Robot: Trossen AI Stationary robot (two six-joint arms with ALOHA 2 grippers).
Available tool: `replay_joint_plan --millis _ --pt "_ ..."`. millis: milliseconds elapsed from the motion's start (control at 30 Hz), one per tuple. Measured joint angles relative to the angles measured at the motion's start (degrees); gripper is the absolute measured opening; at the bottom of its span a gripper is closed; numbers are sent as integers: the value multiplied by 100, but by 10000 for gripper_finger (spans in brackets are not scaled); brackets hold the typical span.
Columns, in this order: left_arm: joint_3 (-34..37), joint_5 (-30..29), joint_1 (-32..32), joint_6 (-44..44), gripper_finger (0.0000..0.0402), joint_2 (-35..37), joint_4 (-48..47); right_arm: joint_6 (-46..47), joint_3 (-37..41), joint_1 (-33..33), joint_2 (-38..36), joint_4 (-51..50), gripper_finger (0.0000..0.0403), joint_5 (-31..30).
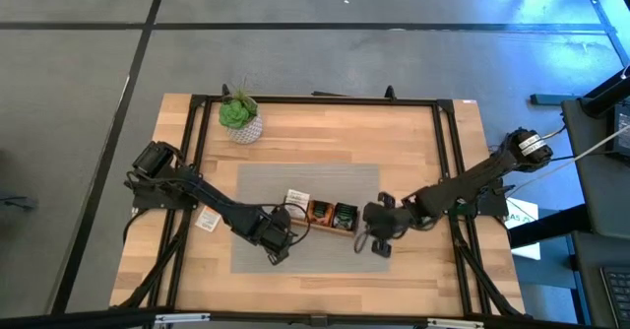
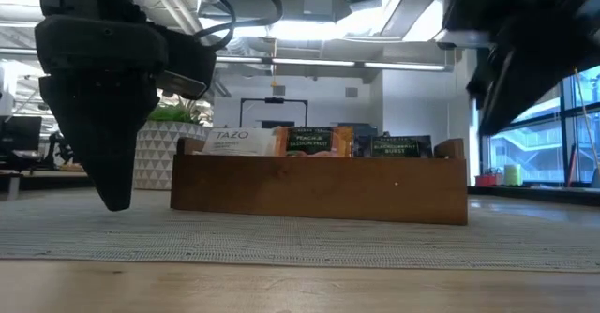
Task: Pick & Place Tea
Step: Adjust the wooden organizer
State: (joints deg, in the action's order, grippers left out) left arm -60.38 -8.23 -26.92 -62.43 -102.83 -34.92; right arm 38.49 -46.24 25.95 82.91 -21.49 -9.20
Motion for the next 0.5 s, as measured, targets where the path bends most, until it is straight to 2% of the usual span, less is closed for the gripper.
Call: replay_joint_plan --millis 100,333,500 --pt "0 -23 4 -1 130 0 0 34 -166 315 2 105 77 -23" --pt "0 -111 5 -84 130 0 4 -15 -290 690 400 140 77 -956" --pt "0 -111 4 -88 130 0 11 -201 -297 691 918 599 77 -849"
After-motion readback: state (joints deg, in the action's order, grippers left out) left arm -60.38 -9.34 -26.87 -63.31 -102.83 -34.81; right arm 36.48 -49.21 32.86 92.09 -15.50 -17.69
